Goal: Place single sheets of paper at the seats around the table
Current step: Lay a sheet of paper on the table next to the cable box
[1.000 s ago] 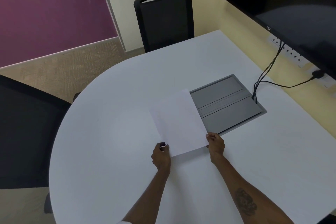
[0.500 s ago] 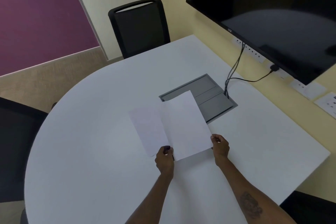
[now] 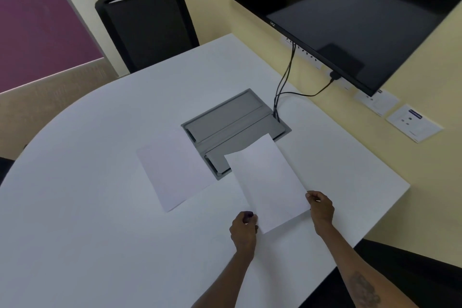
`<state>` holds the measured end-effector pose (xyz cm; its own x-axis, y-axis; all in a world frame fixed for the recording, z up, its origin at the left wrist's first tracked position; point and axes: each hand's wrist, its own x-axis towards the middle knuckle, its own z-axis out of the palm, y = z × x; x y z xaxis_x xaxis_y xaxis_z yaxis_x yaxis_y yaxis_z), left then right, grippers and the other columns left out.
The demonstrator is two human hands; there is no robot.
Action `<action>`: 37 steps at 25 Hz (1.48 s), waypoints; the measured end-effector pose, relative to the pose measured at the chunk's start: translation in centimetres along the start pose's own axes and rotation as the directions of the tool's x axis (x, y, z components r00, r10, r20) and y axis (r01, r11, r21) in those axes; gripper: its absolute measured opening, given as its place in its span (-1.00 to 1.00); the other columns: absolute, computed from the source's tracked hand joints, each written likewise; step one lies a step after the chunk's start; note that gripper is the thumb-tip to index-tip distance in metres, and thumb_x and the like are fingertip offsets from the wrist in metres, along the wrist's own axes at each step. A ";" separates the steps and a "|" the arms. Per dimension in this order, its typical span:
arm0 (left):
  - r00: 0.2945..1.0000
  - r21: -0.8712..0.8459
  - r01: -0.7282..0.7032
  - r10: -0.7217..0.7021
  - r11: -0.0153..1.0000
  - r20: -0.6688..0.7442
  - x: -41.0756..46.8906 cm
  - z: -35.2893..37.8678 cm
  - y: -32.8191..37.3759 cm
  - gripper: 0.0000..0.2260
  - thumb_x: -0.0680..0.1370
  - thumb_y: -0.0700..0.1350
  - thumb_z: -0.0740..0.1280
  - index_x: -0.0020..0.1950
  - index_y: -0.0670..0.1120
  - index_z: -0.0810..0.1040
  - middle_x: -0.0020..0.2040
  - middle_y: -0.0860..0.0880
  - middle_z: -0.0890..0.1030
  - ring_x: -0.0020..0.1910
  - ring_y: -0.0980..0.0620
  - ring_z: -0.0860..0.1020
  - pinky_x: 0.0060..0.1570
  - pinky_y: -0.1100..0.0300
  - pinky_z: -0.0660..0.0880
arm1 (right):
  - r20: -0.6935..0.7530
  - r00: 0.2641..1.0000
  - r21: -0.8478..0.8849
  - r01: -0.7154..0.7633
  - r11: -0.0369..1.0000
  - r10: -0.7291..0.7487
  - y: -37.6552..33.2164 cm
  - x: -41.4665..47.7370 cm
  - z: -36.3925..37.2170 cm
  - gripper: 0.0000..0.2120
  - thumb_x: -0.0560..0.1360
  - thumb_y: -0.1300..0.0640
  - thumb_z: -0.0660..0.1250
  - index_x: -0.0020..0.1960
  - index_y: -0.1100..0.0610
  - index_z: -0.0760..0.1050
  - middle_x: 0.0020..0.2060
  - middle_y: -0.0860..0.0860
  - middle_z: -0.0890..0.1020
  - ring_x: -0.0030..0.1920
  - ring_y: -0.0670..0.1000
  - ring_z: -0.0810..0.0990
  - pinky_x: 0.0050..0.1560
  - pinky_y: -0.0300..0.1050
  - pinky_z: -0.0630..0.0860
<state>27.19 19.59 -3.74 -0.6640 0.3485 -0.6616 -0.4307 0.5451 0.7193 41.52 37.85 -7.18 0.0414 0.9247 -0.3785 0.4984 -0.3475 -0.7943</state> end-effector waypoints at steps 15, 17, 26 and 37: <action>0.985 0.127 0.174 -0.174 0.977 -0.010 -1.1 5.6 -3.5 -0.93 0.46 -0.12 0.40 -0.08 -0.01 0.66 -0.22 0.01 0.71 -0.28 0.01 0.69 -0.10 0.12 0.64 | 0.054 0.999 -0.243 0.016 0.970 -0.003 3.6 4.1 -3.2 -0.86 0.50 0.29 0.34 -0.01 0.17 0.64 -0.07 0.09 0.69 -0.04 0.10 0.61 0.01 0.01 0.55; 0.983 0.128 0.185 -0.185 0.974 -0.015 -0.9 5.7 -3.8 -0.93 0.45 -0.12 0.43 -0.09 -0.02 0.67 -0.23 0.01 0.71 -0.28 0.01 0.69 -0.15 0.16 0.62 | 0.050 0.999 -0.263 0.016 0.965 -0.003 3.7 4.1 -3.4 -0.88 0.50 0.27 0.36 -0.01 0.17 0.64 -0.08 0.10 0.69 -0.04 0.10 0.62 0.00 0.00 0.56; 0.980 0.178 0.199 -0.200 0.964 -0.012 -0.8 5.2 -4.4 -0.92 0.41 -0.09 0.46 -0.11 -0.01 0.65 -0.23 0.04 0.71 -0.29 0.02 0.69 -0.14 0.15 0.62 | 0.044 0.999 -0.274 -0.003 0.962 0.016 4.5 3.6 -3.6 -0.89 0.51 0.26 0.36 -0.02 0.15 0.64 -0.07 0.08 0.69 -0.05 0.09 0.62 -0.06 -0.06 0.53; 0.981 0.224 0.187 -0.194 0.956 0.009 -0.8 4.9 -4.6 -0.91 0.41 -0.06 0.45 -0.10 0.00 0.64 -0.19 0.04 0.70 -0.20 0.00 0.68 -0.06 0.09 0.63 | 0.041 0.999 -0.288 -0.015 0.957 0.027 4.5 3.3 -3.5 -0.92 0.50 0.24 0.38 -0.04 0.16 0.63 -0.11 0.09 0.68 -0.11 0.07 0.58 -0.13 -0.10 0.45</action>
<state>32.72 20.50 -7.52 -0.5625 0.2433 -0.7902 -0.3987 0.7574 0.5171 46.94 39.85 -10.34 0.0197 0.9076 -0.4193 0.7263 -0.3012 -0.6179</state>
